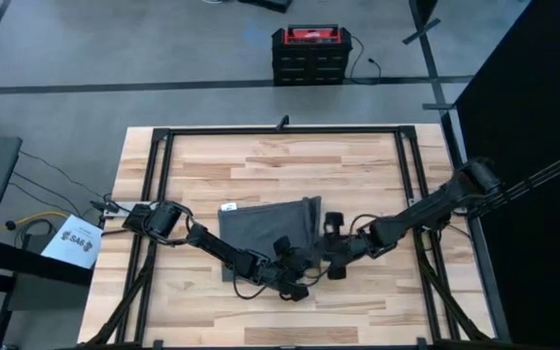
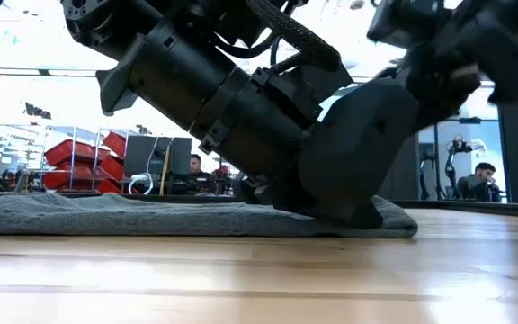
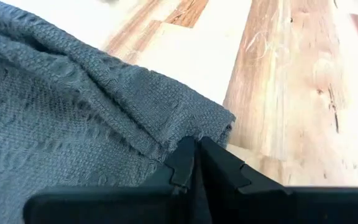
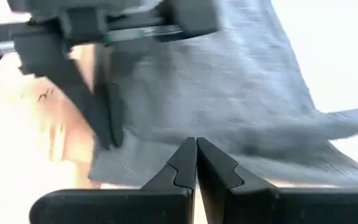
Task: Roll towel
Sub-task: Roll the gray towel
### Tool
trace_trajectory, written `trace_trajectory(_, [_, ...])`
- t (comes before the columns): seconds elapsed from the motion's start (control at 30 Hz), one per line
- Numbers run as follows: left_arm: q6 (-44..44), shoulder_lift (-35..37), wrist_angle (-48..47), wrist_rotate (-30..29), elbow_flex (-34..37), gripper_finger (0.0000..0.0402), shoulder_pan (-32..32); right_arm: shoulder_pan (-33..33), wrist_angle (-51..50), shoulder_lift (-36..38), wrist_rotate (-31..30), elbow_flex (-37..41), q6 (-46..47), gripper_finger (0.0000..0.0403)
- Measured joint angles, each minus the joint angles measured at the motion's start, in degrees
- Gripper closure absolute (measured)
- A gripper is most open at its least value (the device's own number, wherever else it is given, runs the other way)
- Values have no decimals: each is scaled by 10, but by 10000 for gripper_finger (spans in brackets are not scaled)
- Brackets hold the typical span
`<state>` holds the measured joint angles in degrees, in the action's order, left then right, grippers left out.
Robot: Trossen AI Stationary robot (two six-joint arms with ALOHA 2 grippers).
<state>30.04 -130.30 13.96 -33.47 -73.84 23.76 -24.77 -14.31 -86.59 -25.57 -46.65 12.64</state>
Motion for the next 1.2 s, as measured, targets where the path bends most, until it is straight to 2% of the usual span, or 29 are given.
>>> trace_trajectory(0.07, [0,-1,0,2,0,386,0,-3,-46,25,-10,0,28,403])
trace_trajectory(0.17, [-5,-1,2,3,1,386,2,-2,-63,30,-10,24,76,403])
trace_trajectory(0.3, [-17,-2,13,7,1,386,6,3,-20,-12,1,62,94,403])
trace_trajectory(0.43, [-21,-2,14,13,1,386,10,23,44,-75,3,75,52,403])
trace_trajectory(0.57, [-16,-2,15,15,1,386,17,35,74,-107,-4,56,1,403])
trace_trajectory(0.77, [8,-2,13,17,1,386,25,30,70,-90,-1,27,-34,403])
trace_trajectory(1.2, [8,18,-16,29,2,386,29,25,39,-73,-1,24,-28,403])
